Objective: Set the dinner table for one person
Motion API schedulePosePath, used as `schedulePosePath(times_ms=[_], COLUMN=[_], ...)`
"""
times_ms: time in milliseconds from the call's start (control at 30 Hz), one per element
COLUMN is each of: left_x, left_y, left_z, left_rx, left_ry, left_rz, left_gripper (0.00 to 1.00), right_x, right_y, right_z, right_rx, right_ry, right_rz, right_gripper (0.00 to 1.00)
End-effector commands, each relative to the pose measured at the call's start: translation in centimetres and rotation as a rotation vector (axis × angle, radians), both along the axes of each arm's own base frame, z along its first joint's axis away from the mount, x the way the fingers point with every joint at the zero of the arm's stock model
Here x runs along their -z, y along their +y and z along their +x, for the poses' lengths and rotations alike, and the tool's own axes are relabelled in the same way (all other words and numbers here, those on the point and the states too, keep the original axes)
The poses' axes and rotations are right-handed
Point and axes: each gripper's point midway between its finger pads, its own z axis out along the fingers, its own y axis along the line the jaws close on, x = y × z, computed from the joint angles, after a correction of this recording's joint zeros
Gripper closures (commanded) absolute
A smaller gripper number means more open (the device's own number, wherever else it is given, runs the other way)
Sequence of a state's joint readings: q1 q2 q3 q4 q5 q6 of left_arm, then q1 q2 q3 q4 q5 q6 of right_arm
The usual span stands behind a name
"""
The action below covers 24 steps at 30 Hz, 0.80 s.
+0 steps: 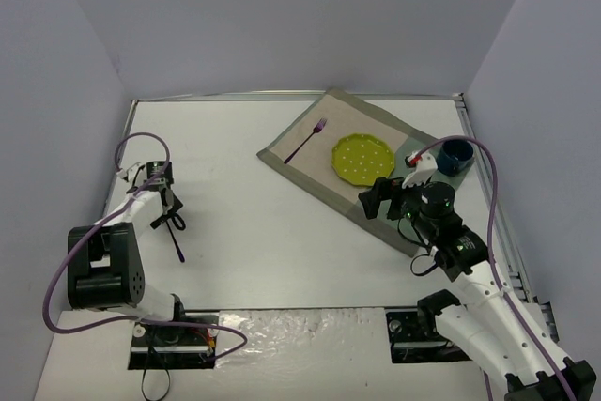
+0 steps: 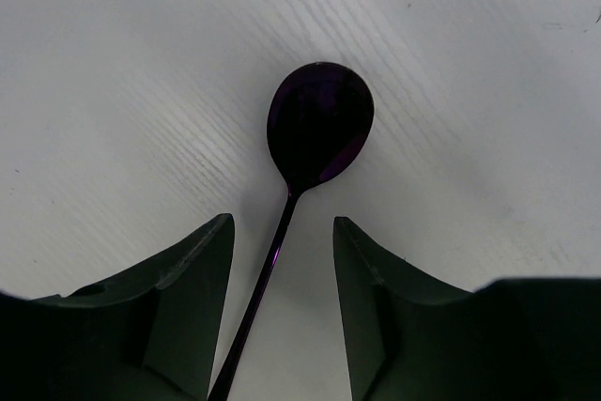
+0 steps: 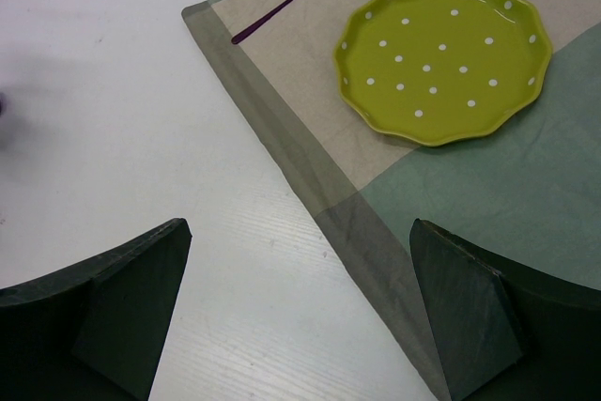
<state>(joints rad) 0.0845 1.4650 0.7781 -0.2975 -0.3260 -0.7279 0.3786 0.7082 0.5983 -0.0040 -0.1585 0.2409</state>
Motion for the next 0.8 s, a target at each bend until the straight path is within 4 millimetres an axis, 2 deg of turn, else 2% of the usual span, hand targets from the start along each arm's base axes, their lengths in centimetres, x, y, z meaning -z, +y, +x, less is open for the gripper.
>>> schedulePosePath(times_ms=[0,200,467,767], left_x=[-0.5,0.4,2.1,3.2], left_y=[-0.3,-0.5,-1.5,-2.9], left_z=[0.6,-1.0,-1.3,-1.4], left_rx=[-0.013,-0.028,-0.019,0.012], left_ry=[-0.035,0.025,0.055,0.07], left_rz=[-0.021,-0.033,-0.091,-0.142], left_gripper=[0.61,0.63,0.67,0.97], right_x=[-1.9,-1.9,-2.3,-2.5], right_y=[0.4,0.3,0.3,0.2], right_z=[0.7,0.7,0.6,0.6], right_rx=[-0.011,-0.009,-0.006,-0.003], right_ry=[-0.078,-0.08,-0.093,-0.098], right_rz=[0.028,0.029,0.033,0.036], right_gripper=[0.0,0.0,0.0,0.0])
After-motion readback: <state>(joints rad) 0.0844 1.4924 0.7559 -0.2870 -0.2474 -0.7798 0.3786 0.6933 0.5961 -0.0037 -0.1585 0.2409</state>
